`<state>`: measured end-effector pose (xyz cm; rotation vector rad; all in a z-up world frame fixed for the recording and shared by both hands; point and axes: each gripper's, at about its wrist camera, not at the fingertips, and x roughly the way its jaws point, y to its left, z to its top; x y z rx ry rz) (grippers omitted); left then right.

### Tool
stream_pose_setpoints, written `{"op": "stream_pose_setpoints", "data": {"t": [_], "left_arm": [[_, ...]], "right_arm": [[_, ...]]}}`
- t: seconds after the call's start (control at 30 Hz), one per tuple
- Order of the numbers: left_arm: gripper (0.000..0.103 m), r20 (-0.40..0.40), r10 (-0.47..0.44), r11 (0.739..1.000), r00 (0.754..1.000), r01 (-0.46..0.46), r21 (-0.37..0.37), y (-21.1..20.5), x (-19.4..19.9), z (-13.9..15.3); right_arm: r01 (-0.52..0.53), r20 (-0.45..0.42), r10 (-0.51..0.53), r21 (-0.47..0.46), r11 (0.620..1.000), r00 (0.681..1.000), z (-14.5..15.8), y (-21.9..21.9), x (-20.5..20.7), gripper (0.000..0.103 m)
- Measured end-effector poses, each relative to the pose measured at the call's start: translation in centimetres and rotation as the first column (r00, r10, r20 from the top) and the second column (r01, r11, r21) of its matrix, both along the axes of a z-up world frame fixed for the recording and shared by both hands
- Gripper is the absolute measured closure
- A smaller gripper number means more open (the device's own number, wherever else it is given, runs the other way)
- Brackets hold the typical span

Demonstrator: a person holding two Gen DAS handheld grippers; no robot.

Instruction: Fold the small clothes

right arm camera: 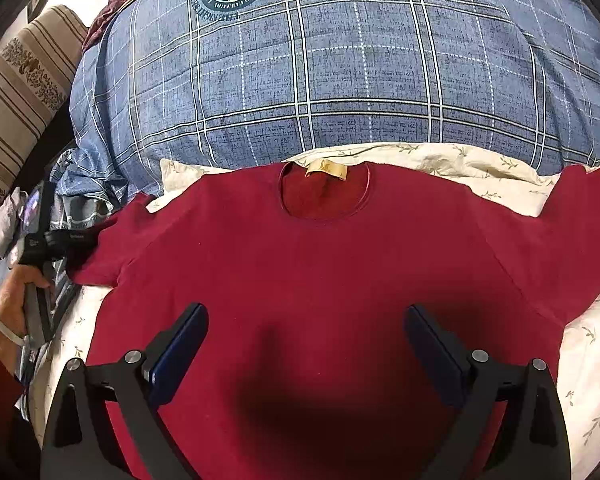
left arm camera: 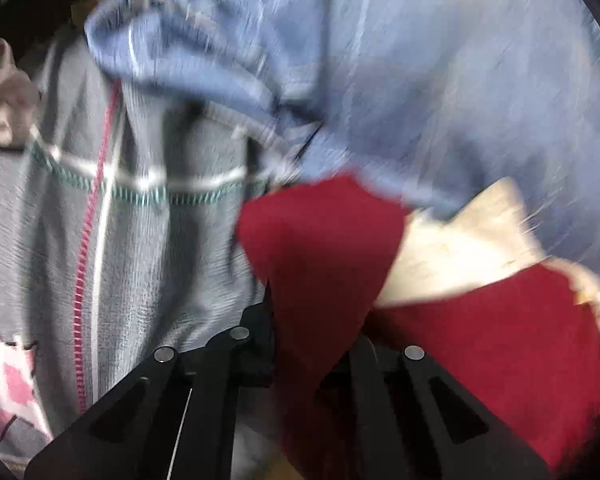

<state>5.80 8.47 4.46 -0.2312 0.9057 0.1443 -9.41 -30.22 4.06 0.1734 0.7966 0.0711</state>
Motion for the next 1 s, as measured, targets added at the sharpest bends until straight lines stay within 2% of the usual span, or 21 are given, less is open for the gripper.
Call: {"op": "stream_pose_setpoints", "data": {"t": [0.1, 0.13, 0.17, 0.2, 0.27, 0.3, 0.33, 0.37, 0.4, 0.43, 0.47, 0.53, 0.57, 0.63, 0.7, 0.77, 0.83, 1.0], "left_arm": [[0.098, 0.136, -0.082, 0.985, 0.987, 0.101, -0.141, -1.7, -2.6, 4.7], [0.098, 0.196, -0.135, 0.958, 0.971, 0.178, -0.226, -2.6, -3.6, 6.4], [0.098, 0.231, -0.176, 0.932, 0.957, 0.237, -0.274, -3.5, -4.1, 7.6], [0.098, 0.267, -0.218, 0.906, 0.939, 0.296, -0.301, -4.6, -4.9, 8.6], [0.098, 0.336, -0.314, 0.858, 0.888, 0.417, -0.299, -8.0, -6.9, 10.3], [0.098, 0.354, -0.355, 0.832, 0.865, 0.465, -0.302, -9.8, -7.6, 10.4], [0.095, 0.361, -0.375, 0.818, 0.854, 0.487, -0.305, -10.7, -7.9, 10.1], [0.085, 0.357, -0.415, 0.802, 0.837, 0.522, -0.292, -12.3, -8.3, 9.3], [0.063, 0.335, -0.461, 0.787, 0.822, 0.553, -0.272, -13.9, -8.8, 8.4], [0.05, 0.279, -0.516, 0.776, 0.81, 0.58, -0.249, -15.5, -9.0, 6.9], [0.044, 0.229, -0.549, 0.77, 0.804, 0.593, -0.235, -16.5, -9.1, 5.8], [0.044, 0.13, -0.588, 0.765, 0.798, 0.602, -0.229, -17.6, -9.8, 4.0], [0.044, 0.113, -0.584, 0.772, 0.804, 0.593, -0.228, -17.5, -10.5, 3.8], [0.041, 0.12, -0.555, 0.797, 0.823, 0.567, -0.206, -16.2, -12.0, 4.4], [0.025, 0.134, -0.528, 0.82, 0.839, 0.544, -0.176, -15.1, -13.1, 4.9], [0.02, 0.163, -0.499, 0.838, 0.851, 0.522, -0.159, -13.9, -14.0, 4.9], [0.02, 0.162, -0.508, 0.829, 0.846, 0.531, -0.173, -13.6, -13.9, 3.7], [0.02, 0.043, -0.56, 0.814, 0.827, 0.56, -0.155, -14.7, -12.6, 0.5]], "right_arm": [[0.008, 0.011, -0.008, 0.005, 1.0, 1.0, 0.2, -0.2, -0.1, 0.004], [0.011, 0.014, -0.011, 0.007, 1.0, 1.0, 0.3, -0.4, -0.2, 0.004], [0.016, 0.018, -0.016, 0.007, 1.0, 1.0, 0.4, -0.5, -0.3, 0.004], [0.022, 0.023, -0.022, 0.009, 1.0, 1.0, 0.5, -0.7, -0.3, 0.004], [0.04, 0.032, -0.04, 0.013, 0.999, 0.999, 0.7, -1.2, -0.5, 0.004], [0.049, 0.036, -0.05, 0.014, 0.999, 0.998, 0.8, -1.5, -0.5, 0.004], [0.065, 0.043, -0.066, 0.018, 0.998, 0.997, 0.9, -1.9, -0.6, 0.003], [0.08, 0.049, -0.081, 0.025, 0.996, 0.996, 0.9, -2.3, -0.7, 0.003], [0.095, 0.053, -0.097, 0.033, 0.995, 0.994, 1.0, -2.8, -0.8, 0.003], [0.112, 0.056, -0.115, 0.048, 0.992, 0.992, 1.1, -3.5, -0.9, 0.003], [0.123, 0.056, -0.126, 0.06, 0.991, 0.99, 1.1, -3.9, -0.9, 0.003], [0.139, 0.049, -0.143, 0.083, 0.987, 0.989, 1.0, -4.7, -0.9, 0.003], [0.145, 0.041, -0.149, 0.089, 0.985, 0.988, 0.8, -4.9, -0.9, 0.003], [0.153, 0.018, -0.156, 0.105, 0.983, 0.988, 0.4, -5.3, -0.8, 0.003], [0.158, 0.007, -0.16, 0.127, 0.979, 0.987, 0.1, -5.6, -0.6, 0.003], [0.145, -0.014, -0.145, 0.144, 0.979, 0.989, -0.1, -5.6, -0.4, 0.003], [0.115, -0.026, -0.112, 0.142, 0.983, 0.993, -0.2, -5.1, -0.3, 0.003], [0.029, -0.073, -0.023, 0.091, 0.995, 0.997, -1.6, -2.9, 0.1, 0.004]]}}
